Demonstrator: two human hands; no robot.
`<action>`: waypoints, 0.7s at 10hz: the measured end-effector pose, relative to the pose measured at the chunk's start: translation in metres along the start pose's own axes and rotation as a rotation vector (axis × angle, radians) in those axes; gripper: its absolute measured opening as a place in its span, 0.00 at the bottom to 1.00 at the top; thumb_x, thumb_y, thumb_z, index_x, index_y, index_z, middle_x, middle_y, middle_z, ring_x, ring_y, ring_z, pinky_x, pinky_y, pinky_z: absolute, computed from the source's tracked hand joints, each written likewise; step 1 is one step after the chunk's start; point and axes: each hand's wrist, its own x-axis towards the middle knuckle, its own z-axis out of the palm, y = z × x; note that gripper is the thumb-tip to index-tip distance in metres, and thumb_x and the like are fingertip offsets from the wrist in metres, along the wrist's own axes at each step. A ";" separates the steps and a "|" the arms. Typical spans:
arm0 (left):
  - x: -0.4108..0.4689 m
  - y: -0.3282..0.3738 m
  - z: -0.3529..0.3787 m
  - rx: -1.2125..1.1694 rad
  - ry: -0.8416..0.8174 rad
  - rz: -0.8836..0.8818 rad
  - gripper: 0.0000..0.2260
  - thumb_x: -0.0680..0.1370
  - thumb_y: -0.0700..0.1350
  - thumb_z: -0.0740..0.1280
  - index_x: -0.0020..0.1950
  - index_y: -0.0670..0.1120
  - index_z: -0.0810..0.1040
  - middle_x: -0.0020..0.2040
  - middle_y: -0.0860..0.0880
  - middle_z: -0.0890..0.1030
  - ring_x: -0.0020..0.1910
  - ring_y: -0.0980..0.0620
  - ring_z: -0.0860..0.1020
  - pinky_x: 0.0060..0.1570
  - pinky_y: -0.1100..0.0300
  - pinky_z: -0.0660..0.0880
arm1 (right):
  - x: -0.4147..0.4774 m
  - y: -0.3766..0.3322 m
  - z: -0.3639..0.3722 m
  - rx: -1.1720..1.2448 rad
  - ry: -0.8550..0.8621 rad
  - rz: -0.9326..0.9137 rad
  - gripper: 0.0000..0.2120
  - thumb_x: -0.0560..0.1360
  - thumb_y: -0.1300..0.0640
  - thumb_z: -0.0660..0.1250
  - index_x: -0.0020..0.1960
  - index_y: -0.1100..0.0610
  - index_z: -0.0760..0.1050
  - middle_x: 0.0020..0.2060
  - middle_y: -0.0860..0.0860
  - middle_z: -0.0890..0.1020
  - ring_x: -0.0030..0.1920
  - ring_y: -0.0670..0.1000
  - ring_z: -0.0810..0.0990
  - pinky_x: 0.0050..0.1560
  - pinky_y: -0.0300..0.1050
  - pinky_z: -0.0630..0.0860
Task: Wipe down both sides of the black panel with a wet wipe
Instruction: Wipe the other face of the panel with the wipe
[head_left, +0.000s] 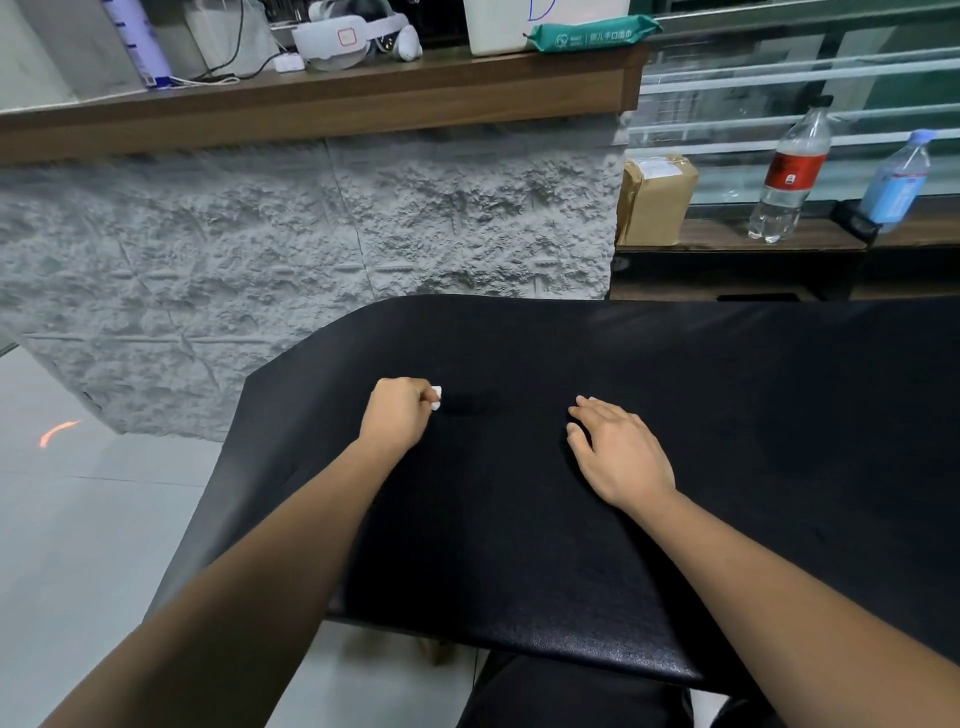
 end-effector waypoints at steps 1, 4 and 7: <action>0.004 -0.019 -0.011 0.027 0.024 -0.036 0.08 0.80 0.37 0.68 0.47 0.44 0.87 0.54 0.48 0.87 0.55 0.46 0.84 0.56 0.54 0.80 | 0.000 0.000 0.000 0.001 -0.002 0.003 0.22 0.86 0.44 0.54 0.75 0.49 0.74 0.77 0.43 0.71 0.80 0.44 0.63 0.78 0.46 0.60; 0.014 -0.042 -0.024 0.042 0.097 -0.149 0.13 0.79 0.33 0.63 0.47 0.44 0.86 0.55 0.45 0.87 0.55 0.43 0.84 0.55 0.50 0.81 | 0.000 0.000 0.001 -0.010 0.003 0.003 0.22 0.86 0.44 0.54 0.74 0.49 0.75 0.77 0.43 0.72 0.79 0.44 0.64 0.77 0.45 0.60; 0.015 0.011 0.014 0.005 0.077 -0.121 0.10 0.79 0.36 0.65 0.47 0.46 0.86 0.52 0.44 0.87 0.52 0.41 0.84 0.55 0.50 0.81 | 0.001 0.001 0.002 -0.006 0.001 0.000 0.22 0.86 0.43 0.54 0.74 0.49 0.75 0.77 0.44 0.72 0.79 0.44 0.64 0.78 0.47 0.62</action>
